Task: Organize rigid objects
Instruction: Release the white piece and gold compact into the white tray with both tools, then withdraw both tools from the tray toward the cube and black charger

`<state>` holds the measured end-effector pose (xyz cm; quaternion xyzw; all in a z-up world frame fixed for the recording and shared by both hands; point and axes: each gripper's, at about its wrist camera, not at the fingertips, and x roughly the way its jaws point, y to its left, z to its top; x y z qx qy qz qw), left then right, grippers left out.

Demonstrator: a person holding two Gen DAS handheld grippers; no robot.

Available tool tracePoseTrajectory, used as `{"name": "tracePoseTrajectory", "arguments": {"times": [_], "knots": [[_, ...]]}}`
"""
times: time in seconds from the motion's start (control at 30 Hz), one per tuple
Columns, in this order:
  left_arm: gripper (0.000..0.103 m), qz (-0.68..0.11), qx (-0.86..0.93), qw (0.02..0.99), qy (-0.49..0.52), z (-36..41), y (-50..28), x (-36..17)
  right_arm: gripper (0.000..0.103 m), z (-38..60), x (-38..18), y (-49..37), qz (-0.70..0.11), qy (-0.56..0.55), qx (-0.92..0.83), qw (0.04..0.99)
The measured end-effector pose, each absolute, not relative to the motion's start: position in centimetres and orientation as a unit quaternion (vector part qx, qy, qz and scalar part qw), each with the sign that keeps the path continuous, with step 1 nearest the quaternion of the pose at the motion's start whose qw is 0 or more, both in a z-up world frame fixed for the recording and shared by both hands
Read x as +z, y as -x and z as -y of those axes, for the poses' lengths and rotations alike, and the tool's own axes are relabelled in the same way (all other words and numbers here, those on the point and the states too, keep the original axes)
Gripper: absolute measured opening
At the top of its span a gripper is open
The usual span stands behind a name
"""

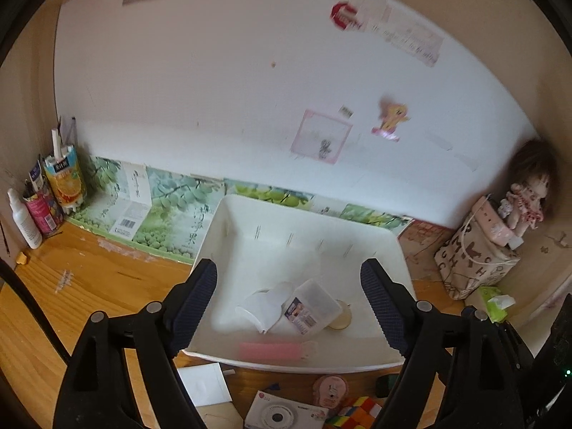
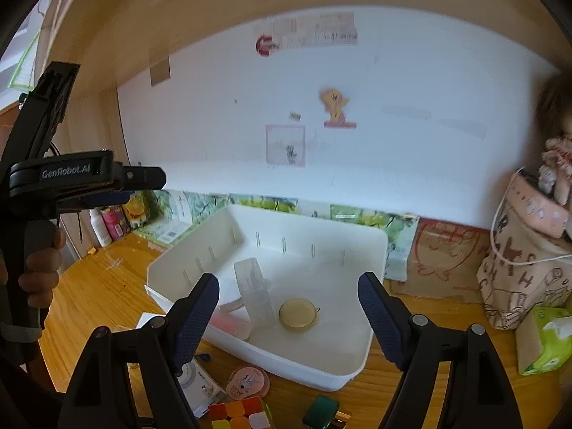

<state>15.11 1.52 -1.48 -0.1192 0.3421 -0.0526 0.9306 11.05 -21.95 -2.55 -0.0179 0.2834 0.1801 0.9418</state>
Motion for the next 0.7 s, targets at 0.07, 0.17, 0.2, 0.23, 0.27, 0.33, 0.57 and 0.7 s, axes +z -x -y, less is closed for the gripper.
{"name": "tracePoseTrajectory", "arguments": {"times": [0.07,0.17,0.2,0.23,0.27,0.33,0.57,0.7], "knots": [[0.085,-0.333,-0.055,0.934,0.118,-1.4,-14.1,-0.8,0.081,22.1,-1.9,-10.3,-0.276,0.016,0.176,0.945],[0.085,-0.322,-0.058,0.938,0.117,-1.2,-12.6,0.0,0.082,22.4,-1.1,-9.2,-0.273,0.009,0.167,0.947],[0.085,-0.318,-0.059,0.939,0.117,-1.2,-12.1,0.3,0.082,22.6,-0.9,-8.7,-0.271,0.008,0.164,0.949],[0.085,-0.313,-0.06,0.941,0.117,-1.2,-11.5,0.6,0.082,22.7,-0.7,-8.2,-0.269,0.007,0.161,0.949],[0.085,-0.31,-0.06,0.942,0.117,-1.2,-11.2,0.8,0.082,22.8,-0.7,-7.9,-0.269,0.006,0.159,0.95],[0.085,-0.301,-0.061,0.944,0.116,-1.2,-10.2,1.2,0.082,22.9,-0.5,-7.0,-0.269,0.003,0.156,0.95],[0.085,-0.293,-0.072,0.946,0.12,-1.3,-6.9,1.5,0.082,23.4,-0.5,-3.5,-0.277,-0.005,0.145,0.95],[0.085,-0.296,-0.076,0.944,0.121,-1.1,-5.5,1.3,0.082,23.8,-0.7,-1.8,-0.284,-0.01,0.136,0.949]]}}
